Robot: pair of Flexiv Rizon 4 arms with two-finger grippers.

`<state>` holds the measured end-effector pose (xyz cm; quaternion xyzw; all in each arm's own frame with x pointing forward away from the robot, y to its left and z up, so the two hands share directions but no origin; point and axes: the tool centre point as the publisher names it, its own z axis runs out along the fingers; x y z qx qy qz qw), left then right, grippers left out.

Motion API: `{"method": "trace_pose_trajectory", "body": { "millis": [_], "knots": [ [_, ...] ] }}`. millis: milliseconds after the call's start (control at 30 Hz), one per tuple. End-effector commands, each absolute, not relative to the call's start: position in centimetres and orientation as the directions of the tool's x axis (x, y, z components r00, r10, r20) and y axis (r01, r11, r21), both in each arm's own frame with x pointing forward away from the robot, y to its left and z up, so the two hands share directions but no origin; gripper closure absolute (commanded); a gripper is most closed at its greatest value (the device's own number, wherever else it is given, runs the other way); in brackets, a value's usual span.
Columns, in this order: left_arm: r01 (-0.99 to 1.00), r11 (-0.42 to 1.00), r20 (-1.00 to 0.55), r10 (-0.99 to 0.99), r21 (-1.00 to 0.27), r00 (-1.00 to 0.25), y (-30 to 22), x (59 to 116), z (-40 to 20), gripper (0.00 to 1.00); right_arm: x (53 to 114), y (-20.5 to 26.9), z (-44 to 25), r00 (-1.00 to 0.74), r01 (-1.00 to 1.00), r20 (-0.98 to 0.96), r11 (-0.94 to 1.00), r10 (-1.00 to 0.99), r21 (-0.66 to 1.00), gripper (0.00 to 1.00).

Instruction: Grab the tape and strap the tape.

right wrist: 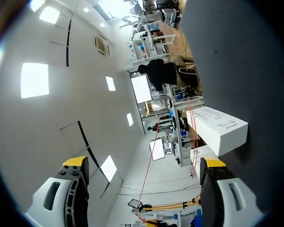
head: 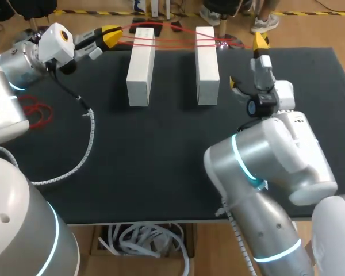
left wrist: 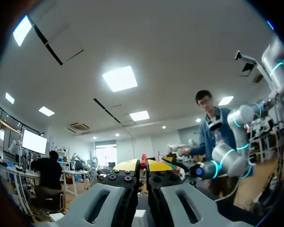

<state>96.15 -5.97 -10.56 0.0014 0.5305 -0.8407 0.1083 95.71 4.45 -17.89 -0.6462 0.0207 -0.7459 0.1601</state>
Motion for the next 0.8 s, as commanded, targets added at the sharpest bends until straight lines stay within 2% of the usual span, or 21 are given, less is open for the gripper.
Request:
{"method": "trace_pose_trajectory", "body": {
  "millis": [33,800],
  "knots": [
    [0.185,-0.415,-0.118,-0.182,-0.891,-0.976,-6.0,96.1,-10.6,1.0,96.8,5.0,-17.1,-0.117,0.04,0.956,-0.963,-0.269,-0.266,0.0],
    [0.185,-0.415,-0.118,-0.182,-0.891,-0.976,-6.0,96.1,-10.6,1.0,99.6,5.5,-16.2,-0.112,0.082,0.964,-0.969,-0.241,-0.233,0.0]
  ]
}}
